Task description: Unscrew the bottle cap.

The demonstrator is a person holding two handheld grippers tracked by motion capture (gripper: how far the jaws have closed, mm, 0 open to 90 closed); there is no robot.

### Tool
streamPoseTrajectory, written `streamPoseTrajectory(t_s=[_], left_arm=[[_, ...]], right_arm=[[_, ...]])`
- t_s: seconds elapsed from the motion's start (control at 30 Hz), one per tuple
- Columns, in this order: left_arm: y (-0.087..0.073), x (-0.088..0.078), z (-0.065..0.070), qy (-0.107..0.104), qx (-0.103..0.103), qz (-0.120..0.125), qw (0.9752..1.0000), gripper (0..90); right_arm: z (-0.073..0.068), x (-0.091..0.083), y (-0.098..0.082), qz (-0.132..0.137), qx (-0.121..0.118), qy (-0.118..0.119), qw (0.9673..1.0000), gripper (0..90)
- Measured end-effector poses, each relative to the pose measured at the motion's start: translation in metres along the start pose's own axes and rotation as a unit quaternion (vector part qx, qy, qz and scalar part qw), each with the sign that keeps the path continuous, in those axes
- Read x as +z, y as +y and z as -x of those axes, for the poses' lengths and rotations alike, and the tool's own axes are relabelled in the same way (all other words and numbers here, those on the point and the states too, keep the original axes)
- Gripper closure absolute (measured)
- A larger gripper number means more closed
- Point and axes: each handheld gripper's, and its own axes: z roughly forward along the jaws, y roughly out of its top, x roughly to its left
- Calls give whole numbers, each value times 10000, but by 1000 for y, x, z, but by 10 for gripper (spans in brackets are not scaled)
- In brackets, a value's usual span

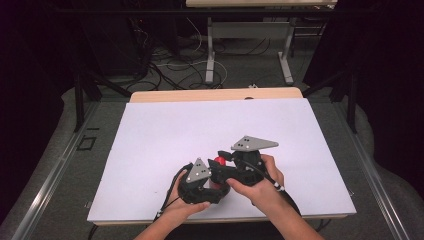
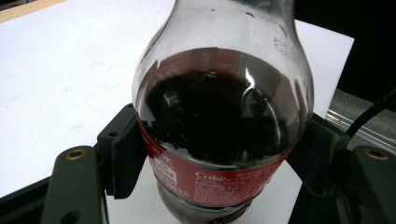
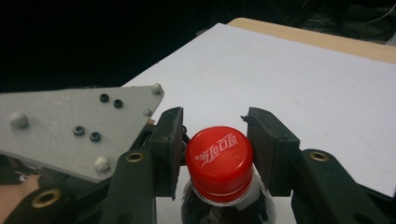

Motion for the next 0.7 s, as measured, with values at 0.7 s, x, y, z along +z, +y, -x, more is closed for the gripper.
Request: streamPoseTrajectory(t_s=[0.7], left_arm=[[2,-1,4,-295,298,-6,9991,294]], right_arm=[[40,12,41,-1428,-2447,2574,9238,611]])
